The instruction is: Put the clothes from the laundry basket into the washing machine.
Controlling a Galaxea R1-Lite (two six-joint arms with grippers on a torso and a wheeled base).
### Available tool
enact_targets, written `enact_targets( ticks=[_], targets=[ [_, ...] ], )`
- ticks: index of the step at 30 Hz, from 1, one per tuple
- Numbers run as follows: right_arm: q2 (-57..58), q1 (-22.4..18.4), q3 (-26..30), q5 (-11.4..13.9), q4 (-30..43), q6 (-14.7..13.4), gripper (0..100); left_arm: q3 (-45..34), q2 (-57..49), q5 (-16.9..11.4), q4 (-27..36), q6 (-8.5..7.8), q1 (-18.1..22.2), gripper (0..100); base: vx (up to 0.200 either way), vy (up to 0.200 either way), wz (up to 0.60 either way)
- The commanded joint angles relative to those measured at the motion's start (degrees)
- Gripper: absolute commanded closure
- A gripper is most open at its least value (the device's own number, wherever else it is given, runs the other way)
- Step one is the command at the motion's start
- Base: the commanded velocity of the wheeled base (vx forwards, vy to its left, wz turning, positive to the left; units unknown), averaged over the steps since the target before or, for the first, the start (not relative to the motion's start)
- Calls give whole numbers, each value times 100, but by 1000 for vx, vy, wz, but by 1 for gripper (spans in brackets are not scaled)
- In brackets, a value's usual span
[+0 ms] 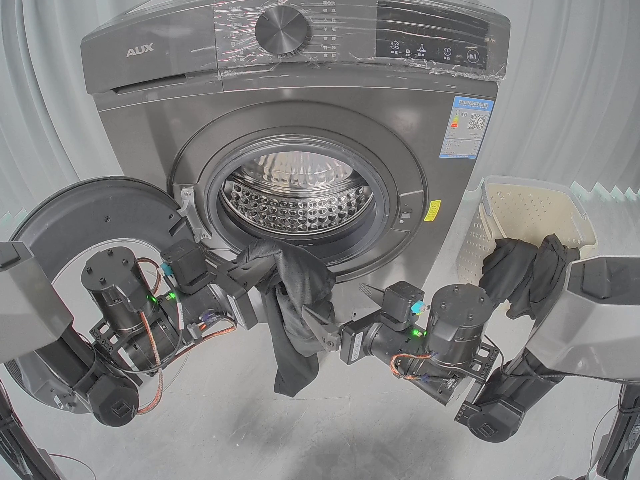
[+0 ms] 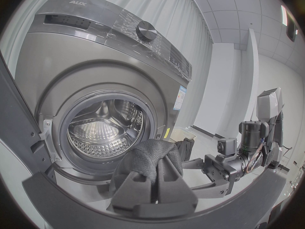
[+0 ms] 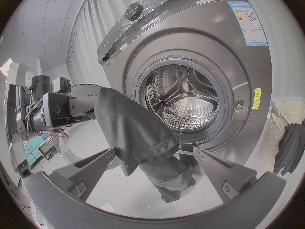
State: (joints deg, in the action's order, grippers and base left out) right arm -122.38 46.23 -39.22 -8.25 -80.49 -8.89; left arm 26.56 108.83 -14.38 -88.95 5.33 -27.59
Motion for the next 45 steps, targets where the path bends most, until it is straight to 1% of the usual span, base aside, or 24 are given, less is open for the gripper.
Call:
enact_targets(
  ticks=[1, 2, 5, 8, 13, 14, 19, 21, 25, 28, 38, 45],
  targets=[
    [-84, 36, -7, 8, -10, 1, 0, 59, 16, 50, 1, 30, -1, 100, 0, 0, 0],
    [-163, 62, -16, 69, -45, 63, 0, 86, 33, 67, 1, 39, -1, 100, 0, 0, 0],
    [-286, 62, -77, 166, -72, 98, 0, 95, 51, 76, 1, 39, -10, 100, 0, 0, 0],
    [-392, 53, -227, 166, -72, 115, 0, 95, 42, 76, 1, 39, -19, 100, 0, 0, 0],
    [-515, -79, -526, 140, -10, 124, 0, 77, 25, 76, 1, 39, -27, 100, 0, 0, 0],
    [-541, -211, -587, 113, 16, 124, 0, 68, 16, 76, 1, 39, -27, 100, 0, 0, 0],
    [-488, -457, -587, 105, 7, 124, 0, 51, -2, 67, 1, 39, -19, 100, 0, 0, 0],
    [-365, -615, -596, 96, 16, 133, 0, 33, -2, 67, 1, 39, -27, 100, 0, 0, 0],
    [-313, -720, -605, 87, 7, 186, 0, 16, -2, 67, 1, 39, -45, 100, 0, 0, 0],
    [-330, -720, -631, 96, -10, 194, 0, 7, -2, 67, 1, 30, -63, 100, 0, 0, 0],
    [-392, -501, -824, 96, -1, 203, 0, -2, 42, 67, 1, 21, -71, 100, 0, 0, 0],
    [-401, -448, -1062, 149, -45, 203, 0, -20, 69, 67, 1, 12, -80, 100, 0, 0, 0]
  ],
)
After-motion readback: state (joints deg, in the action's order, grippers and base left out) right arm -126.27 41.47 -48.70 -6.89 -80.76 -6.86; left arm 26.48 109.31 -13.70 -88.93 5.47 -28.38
